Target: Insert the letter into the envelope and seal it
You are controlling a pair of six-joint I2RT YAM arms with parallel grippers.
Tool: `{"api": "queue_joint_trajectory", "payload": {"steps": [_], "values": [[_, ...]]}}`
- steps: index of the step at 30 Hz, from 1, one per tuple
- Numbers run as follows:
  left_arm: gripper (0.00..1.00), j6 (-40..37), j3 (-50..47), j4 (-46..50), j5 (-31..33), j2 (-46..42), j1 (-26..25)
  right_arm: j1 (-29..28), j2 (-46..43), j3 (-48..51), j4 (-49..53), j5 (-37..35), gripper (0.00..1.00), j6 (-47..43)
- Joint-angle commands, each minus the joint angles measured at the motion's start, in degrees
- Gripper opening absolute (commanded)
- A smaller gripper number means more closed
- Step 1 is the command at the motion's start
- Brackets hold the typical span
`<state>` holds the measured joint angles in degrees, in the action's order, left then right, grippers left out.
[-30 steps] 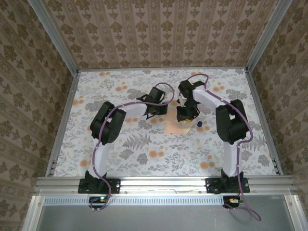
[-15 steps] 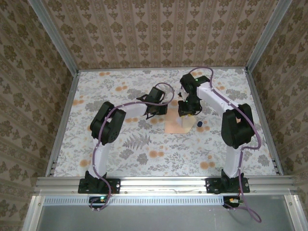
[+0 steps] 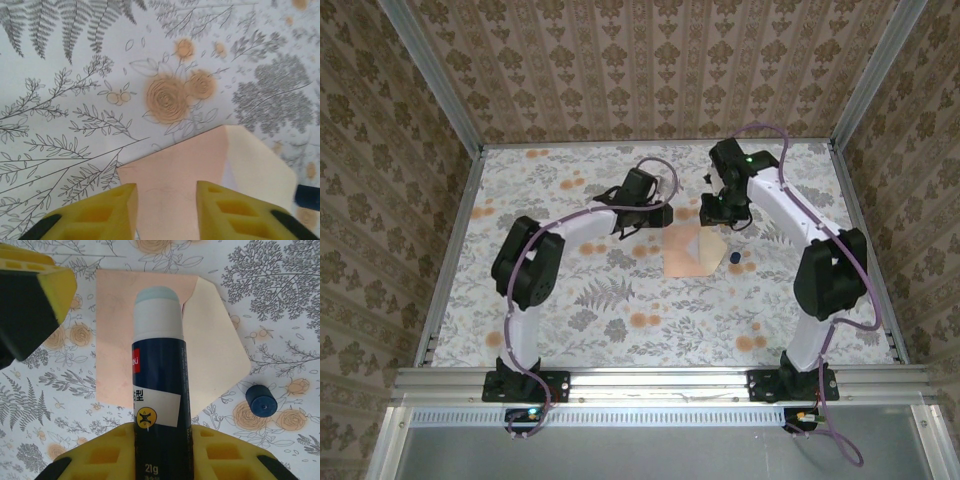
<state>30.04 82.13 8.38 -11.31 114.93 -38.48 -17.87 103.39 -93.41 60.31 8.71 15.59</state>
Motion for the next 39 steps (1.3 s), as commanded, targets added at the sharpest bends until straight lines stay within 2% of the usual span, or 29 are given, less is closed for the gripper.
{"api": "queue_joint_trajectory", "payload": {"steps": [1, 8, 15, 17, 20, 24, 30, 36, 39], "values": [[0.37, 0.1, 1.0, 1.5, -1.6, -3.3, 0.5, 0.5, -2.9, 2.0, -1.7, -1.5, 0.02, 1.3], [0.48, 1.2, 0.7, 1.3, -2.9, -6.3, 0.9, 1.4, -5.0, 3.9, -3.5, -1.8, 0.02, 1.8], [0.53, 2.4, -0.3, 0.6, -4.3, -8.5, 1.5, 1.7, -5.6, 5.4, -4.7, -1.3, 0.02, 2.0], [0.53, 3.6, -1.5, -0.5, -5.6, -9.8, 2.1, 1.8, -6.3, 5.7, -5.6, -1.2, 0.02, 2.0], [0.59, 6.4, -5.1, -4.6, -9.6, -13.0, 3.9, 1.7, -7.7, 6.1, -7.4, -0.2, 0.02, 1.8], [0.68, 10.6, -9.8, -10.8, -15.5, -18.1, 6.7, 1.6, -10.9, 8.5, -13.4, 4.0, 0.03, 1.6], [0.72, 16.4, -15.1, -17.1, -20.1, -23.6, 8.2, 0.9, -17.0, 15.8, -27.9, 12.6, 0.04, 4.1], [0.72, 26.1, -20.2, -27.2, -22.0, -26.1, 8.1, -2.4, -20.7, 21.2, -38.5, 13.3, 0.04, 6.6], [0.72, 28.0, -22.1, -28.6, -21.0, -27.8, 7.1, -4.7, -22.1, 22.8, -42.8, 11.6, 0.04, 7.5]]}}
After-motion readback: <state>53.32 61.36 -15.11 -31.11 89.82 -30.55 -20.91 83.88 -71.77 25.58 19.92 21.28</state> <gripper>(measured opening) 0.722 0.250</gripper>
